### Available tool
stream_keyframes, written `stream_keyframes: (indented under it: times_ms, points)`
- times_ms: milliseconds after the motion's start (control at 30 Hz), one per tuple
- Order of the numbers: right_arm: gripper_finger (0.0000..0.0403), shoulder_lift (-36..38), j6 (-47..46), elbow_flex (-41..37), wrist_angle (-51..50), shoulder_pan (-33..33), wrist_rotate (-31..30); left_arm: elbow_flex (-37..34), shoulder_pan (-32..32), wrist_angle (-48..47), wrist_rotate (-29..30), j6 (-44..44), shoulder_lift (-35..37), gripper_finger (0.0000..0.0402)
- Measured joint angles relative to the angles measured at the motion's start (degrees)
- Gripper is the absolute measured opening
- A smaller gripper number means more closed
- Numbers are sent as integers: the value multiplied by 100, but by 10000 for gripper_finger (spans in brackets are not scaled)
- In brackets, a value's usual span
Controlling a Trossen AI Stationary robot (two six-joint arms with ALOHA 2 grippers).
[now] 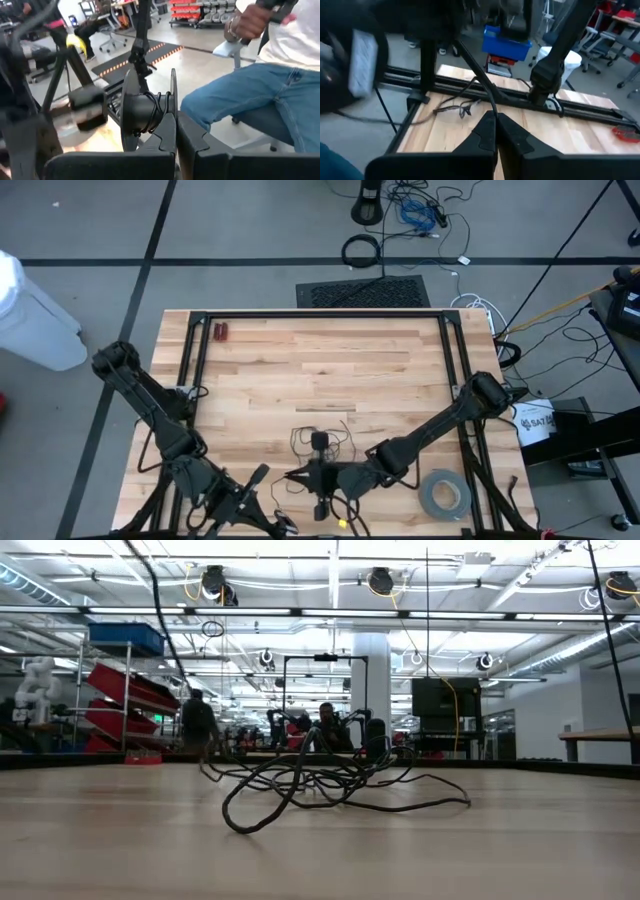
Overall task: Coil cords
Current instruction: Coil the black wire on the spool
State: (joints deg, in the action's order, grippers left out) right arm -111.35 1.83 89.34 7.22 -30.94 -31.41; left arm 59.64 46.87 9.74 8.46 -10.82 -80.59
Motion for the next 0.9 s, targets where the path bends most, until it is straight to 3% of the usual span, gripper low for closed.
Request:
stream_keyframes:
  times_ms: [400, 900]
  points:
    - [0, -4, 212, 810, -1420, -405, -777, 0, -197, -547, 136, 500, -121, 0]
    - [0, -7, -26, 1071, -1970, -942, -1060, 0, -192, -1332, 1343, 730, 35, 0]
